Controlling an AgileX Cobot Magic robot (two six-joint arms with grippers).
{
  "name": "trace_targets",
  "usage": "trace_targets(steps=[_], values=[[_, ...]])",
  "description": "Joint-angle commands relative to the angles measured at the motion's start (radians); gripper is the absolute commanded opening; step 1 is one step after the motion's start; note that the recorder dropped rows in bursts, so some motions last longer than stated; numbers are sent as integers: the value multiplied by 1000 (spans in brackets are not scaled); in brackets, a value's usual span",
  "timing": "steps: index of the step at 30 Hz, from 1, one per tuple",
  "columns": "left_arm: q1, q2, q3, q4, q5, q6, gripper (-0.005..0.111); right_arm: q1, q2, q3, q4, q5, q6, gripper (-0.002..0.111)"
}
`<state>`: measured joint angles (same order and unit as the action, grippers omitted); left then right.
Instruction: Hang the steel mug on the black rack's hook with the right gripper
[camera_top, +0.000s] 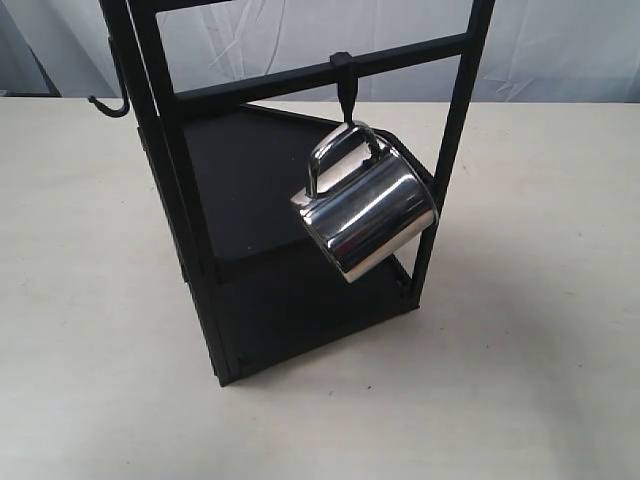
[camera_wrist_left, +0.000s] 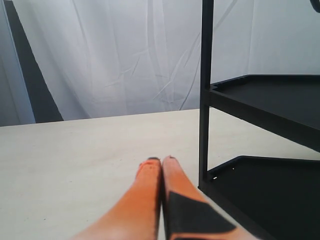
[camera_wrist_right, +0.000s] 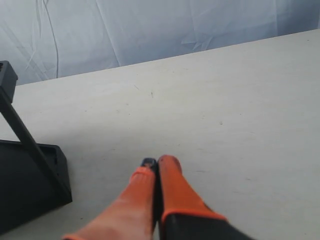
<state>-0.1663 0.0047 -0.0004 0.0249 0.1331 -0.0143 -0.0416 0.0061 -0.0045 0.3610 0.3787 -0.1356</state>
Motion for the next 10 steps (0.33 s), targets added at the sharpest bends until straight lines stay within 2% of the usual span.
trace_targets(steps=[1, 10], values=[[-5, -5, 0, 4, -5, -2, 2, 2, -6, 5, 5, -7, -3, 2], [-5, -5, 0, 4, -5, -2, 2, 2, -6, 5, 7, -11, -3, 2]])
